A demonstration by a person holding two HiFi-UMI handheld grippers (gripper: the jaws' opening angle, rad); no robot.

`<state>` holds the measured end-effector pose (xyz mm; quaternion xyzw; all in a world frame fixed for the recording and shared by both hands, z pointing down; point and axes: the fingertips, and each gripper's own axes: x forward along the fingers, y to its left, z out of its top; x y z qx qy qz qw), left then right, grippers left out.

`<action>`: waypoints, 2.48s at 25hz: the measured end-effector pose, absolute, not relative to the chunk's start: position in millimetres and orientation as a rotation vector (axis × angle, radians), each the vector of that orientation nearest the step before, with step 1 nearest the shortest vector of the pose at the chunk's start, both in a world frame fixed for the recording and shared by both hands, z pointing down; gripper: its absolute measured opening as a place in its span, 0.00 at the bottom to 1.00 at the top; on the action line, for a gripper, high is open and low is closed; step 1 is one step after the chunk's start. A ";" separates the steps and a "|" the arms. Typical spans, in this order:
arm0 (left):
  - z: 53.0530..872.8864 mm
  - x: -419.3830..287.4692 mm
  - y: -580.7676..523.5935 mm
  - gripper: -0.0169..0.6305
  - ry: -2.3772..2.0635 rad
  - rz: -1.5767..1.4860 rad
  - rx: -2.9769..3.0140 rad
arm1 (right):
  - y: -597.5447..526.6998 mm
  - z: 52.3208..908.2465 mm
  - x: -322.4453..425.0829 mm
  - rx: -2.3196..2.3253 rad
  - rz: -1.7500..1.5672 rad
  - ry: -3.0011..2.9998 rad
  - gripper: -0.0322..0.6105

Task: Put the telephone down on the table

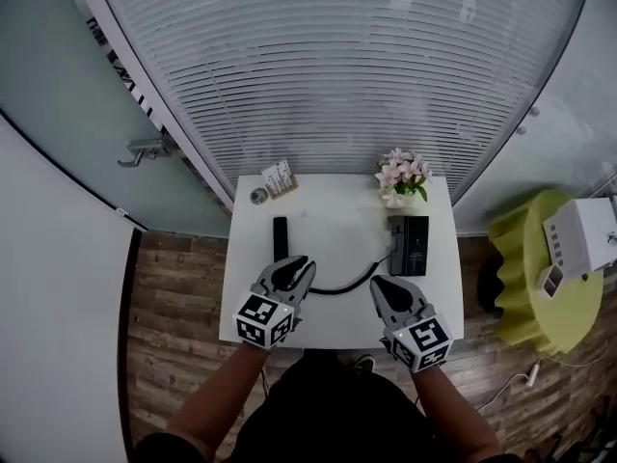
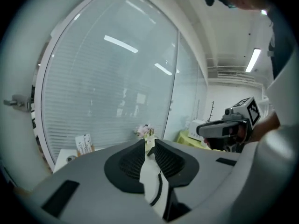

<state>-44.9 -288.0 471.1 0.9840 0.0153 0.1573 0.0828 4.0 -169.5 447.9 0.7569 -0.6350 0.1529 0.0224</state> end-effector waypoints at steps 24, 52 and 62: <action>379.4 -70.3 -131.9 0.04 0.061 0.144 3.123 | -110.0 369.5 -44.1 2.234 0.103 -2.210 0.09; 385.0 -61.3 -111.4 0.04 0.044 0.151 3.145 | -90.7 378.9 -44.8 2.217 0.109 -2.199 0.09; 386.9 -57.6 -108.1 0.04 0.019 0.139 3.129 | -88.6 380.5 -44.1 2.203 0.113 -2.211 0.09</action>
